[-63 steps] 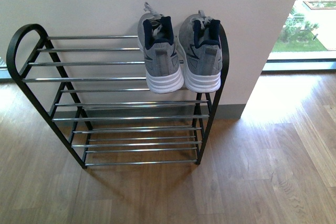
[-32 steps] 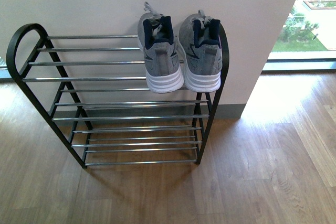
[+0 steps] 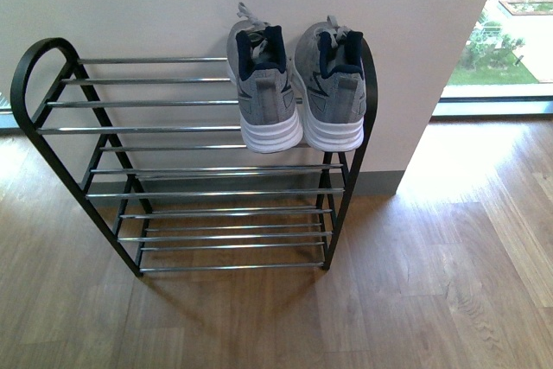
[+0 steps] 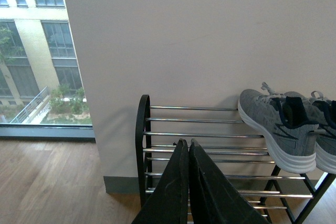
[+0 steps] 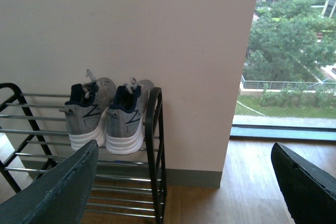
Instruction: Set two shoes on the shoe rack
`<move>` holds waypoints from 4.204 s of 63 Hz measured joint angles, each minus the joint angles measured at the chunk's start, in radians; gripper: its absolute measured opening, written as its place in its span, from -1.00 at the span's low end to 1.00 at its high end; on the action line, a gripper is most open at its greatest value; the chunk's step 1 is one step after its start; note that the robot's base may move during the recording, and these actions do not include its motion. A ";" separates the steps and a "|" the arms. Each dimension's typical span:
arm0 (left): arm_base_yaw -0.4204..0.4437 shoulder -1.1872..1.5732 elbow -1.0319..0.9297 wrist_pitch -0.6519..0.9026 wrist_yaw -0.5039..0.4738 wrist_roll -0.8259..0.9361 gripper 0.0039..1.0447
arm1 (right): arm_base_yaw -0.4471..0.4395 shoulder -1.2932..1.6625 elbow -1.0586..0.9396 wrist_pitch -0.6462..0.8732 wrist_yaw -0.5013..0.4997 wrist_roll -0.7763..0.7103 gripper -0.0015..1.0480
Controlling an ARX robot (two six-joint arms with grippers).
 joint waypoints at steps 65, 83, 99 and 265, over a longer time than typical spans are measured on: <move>0.000 0.000 0.000 0.000 0.000 0.003 0.83 | 0.001 0.000 0.000 0.000 -0.001 0.000 0.82; 0.000 0.000 0.000 0.000 0.000 0.003 0.83 | 0.002 0.000 0.000 -0.001 0.003 0.000 0.82; 0.000 0.000 0.000 0.000 0.000 0.003 0.83 | 0.002 0.000 0.000 -0.002 0.001 0.000 0.82; 0.000 0.000 0.000 0.000 0.000 0.003 0.83 | 0.002 0.000 0.000 -0.003 0.000 0.000 0.82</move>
